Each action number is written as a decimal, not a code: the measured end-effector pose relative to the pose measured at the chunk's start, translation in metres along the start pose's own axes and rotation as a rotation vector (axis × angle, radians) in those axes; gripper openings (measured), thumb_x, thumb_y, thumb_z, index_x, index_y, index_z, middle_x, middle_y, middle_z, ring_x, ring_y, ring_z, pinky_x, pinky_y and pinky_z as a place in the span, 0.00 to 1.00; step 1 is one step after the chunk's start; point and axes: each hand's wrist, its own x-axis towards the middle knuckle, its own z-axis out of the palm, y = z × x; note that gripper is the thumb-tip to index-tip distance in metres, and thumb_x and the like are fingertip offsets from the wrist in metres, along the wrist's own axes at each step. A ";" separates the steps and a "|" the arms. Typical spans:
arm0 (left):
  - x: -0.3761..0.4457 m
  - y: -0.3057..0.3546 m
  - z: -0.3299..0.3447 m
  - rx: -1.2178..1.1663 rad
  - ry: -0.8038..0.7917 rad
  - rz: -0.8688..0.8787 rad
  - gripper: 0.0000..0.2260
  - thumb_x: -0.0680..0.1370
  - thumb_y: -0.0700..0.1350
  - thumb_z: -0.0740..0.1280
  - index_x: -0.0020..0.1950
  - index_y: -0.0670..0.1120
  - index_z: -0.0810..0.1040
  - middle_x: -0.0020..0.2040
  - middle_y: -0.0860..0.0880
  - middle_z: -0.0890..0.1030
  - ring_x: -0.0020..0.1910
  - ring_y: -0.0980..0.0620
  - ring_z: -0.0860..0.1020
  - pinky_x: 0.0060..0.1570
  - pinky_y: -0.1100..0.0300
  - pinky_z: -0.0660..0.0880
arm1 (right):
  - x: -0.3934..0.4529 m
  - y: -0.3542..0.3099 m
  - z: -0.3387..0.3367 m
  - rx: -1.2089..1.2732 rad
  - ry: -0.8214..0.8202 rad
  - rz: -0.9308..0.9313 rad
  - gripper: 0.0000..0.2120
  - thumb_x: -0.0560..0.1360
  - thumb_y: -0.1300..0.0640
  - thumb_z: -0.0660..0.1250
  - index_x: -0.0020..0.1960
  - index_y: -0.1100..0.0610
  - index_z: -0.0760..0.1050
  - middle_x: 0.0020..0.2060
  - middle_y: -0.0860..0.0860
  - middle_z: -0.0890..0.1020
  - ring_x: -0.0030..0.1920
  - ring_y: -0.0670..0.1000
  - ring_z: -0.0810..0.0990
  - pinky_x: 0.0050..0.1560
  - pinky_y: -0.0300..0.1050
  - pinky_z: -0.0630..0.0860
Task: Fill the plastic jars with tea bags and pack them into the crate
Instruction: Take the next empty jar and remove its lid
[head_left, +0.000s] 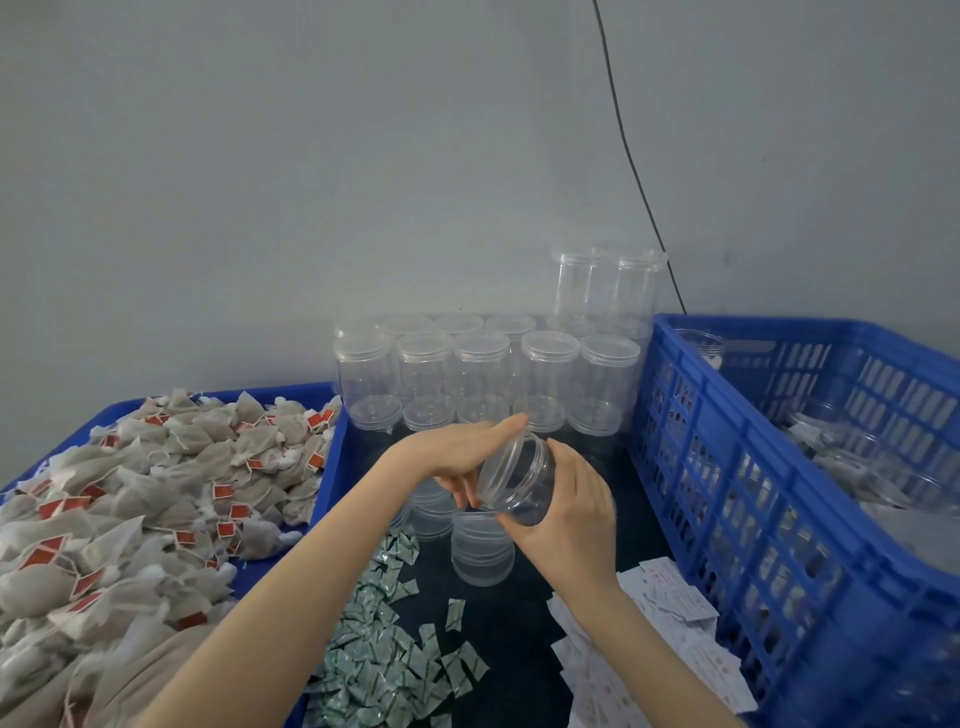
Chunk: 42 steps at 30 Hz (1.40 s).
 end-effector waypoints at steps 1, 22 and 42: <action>0.001 -0.001 -0.001 0.007 0.023 0.022 0.35 0.75 0.72 0.43 0.76 0.53 0.56 0.53 0.43 0.81 0.29 0.53 0.80 0.29 0.65 0.71 | 0.000 0.002 0.000 0.016 -0.008 0.018 0.43 0.58 0.44 0.83 0.66 0.63 0.74 0.59 0.56 0.80 0.60 0.57 0.80 0.61 0.58 0.77; 0.116 -0.047 0.089 0.482 0.194 -0.202 0.20 0.80 0.52 0.59 0.69 0.45 0.69 0.68 0.42 0.72 0.67 0.42 0.69 0.64 0.50 0.65 | -0.021 0.032 -0.006 0.356 -0.271 0.380 0.43 0.57 0.39 0.78 0.69 0.41 0.64 0.60 0.36 0.73 0.60 0.41 0.75 0.58 0.46 0.76; 0.009 -0.118 -0.020 0.258 0.581 0.018 0.13 0.79 0.49 0.62 0.60 0.47 0.78 0.55 0.47 0.81 0.52 0.49 0.79 0.53 0.52 0.76 | -0.004 -0.038 0.033 0.730 -0.404 0.378 0.39 0.61 0.52 0.83 0.65 0.43 0.65 0.60 0.44 0.76 0.61 0.45 0.74 0.56 0.35 0.70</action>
